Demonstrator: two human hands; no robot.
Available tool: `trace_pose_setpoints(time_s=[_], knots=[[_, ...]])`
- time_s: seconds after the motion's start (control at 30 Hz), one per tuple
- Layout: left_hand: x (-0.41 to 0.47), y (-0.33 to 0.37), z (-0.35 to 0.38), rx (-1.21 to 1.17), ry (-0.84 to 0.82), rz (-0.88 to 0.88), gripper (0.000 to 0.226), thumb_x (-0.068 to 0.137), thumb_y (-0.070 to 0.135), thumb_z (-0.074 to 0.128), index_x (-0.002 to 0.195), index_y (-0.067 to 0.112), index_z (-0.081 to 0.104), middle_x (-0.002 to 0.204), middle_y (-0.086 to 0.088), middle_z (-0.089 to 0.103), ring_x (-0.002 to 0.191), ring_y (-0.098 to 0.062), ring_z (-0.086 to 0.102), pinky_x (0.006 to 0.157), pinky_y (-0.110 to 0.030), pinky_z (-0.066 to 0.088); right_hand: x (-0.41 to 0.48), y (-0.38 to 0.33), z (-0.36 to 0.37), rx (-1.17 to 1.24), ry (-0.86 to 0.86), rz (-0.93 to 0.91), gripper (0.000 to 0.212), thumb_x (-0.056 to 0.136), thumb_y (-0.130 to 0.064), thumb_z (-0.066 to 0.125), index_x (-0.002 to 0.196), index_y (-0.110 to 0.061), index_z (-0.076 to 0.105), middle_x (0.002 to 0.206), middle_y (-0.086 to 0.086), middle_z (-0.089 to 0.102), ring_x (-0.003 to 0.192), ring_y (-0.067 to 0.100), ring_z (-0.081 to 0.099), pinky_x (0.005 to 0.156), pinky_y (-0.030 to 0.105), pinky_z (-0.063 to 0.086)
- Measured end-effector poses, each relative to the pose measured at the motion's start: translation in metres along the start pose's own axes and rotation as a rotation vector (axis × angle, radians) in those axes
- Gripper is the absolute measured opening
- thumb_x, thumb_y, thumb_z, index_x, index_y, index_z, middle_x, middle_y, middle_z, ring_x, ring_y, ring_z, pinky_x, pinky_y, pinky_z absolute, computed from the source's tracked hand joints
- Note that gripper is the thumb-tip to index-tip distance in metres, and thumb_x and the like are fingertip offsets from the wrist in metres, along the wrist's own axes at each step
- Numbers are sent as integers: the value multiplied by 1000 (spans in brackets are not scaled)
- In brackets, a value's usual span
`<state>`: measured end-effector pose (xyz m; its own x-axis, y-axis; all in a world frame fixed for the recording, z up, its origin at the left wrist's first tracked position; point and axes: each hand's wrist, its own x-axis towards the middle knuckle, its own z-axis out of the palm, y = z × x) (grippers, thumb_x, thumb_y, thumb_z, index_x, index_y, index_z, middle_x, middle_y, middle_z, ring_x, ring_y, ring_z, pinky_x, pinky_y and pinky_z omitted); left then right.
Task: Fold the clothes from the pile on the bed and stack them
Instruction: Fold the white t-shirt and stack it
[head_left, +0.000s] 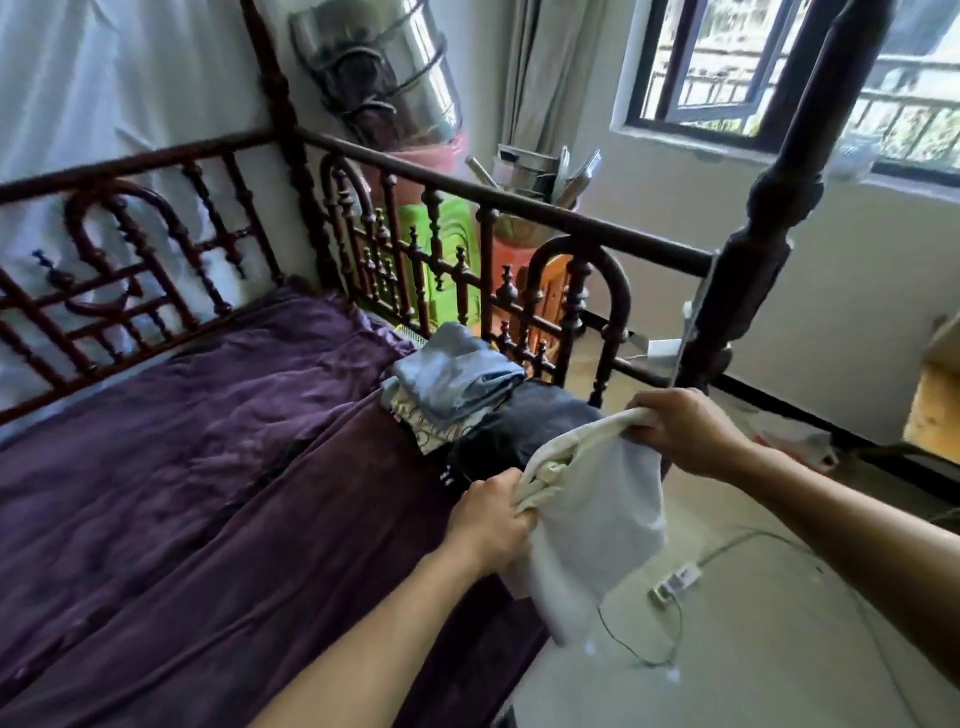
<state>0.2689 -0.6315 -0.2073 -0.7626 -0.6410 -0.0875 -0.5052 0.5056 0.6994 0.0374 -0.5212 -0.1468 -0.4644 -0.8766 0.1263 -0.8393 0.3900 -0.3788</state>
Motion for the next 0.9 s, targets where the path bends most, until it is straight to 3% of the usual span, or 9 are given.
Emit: trace_pose_setpoints(time_s=[0.17,0.33,0.43,0.53,0.6,0.7,0.8,0.9], knots=[[84,5,10,-240,-1,-37,13,77,26,63,72,20,53,78,-3,67,78,-26,62,67,-36,48,89,31,-5,-3,22,12,22,73,-24,77,92,-26,66,81,-5,65,75,21,60,67,35,49],[184,-36,14,-362,-14,-167,28,70,29,63,91,11,62,89,-6,70,85,-27,64,76,-39,52,204,47,43,-71,-71,48,30,79,-26,71,106,-29,60,94,1,65,86,26,61,67,32,45],[233,-73,20,-344,20,-259,19,74,20,67,90,10,63,86,-6,69,82,-26,64,74,-39,53,262,54,95,-155,-166,97,37,82,-26,65,117,-32,53,102,7,65,89,30,62,69,34,49],[265,-109,28,-259,74,-367,23,76,30,69,92,14,62,88,-5,69,84,-28,64,70,-37,51,302,62,146,-225,-188,115,42,84,-27,61,124,-36,50,103,8,67,89,33,63,64,28,40],[276,-127,35,-169,142,-391,25,81,35,68,99,20,58,98,-1,66,92,-25,62,72,-35,50,317,67,175,-204,-199,91,43,86,-25,58,127,-36,50,106,6,66,95,32,63,67,28,41],[275,-140,50,127,293,-280,40,85,28,66,122,19,53,119,-5,54,111,-26,52,90,-43,48,323,75,205,-319,-219,11,52,87,-18,58,136,-30,44,114,10,65,96,32,63,72,36,50],[270,-140,72,357,358,7,38,89,33,52,122,18,63,128,-13,59,118,-33,56,91,-47,50,305,85,228,-381,-178,-185,58,82,-27,70,136,-18,50,131,13,58,113,35,58,79,44,51],[266,-140,89,351,192,-10,54,89,43,38,131,16,58,133,-13,57,120,-29,57,92,-43,51,276,97,251,-303,-299,-282,49,97,-45,43,141,-26,43,150,7,40,137,28,39,101,45,40]])
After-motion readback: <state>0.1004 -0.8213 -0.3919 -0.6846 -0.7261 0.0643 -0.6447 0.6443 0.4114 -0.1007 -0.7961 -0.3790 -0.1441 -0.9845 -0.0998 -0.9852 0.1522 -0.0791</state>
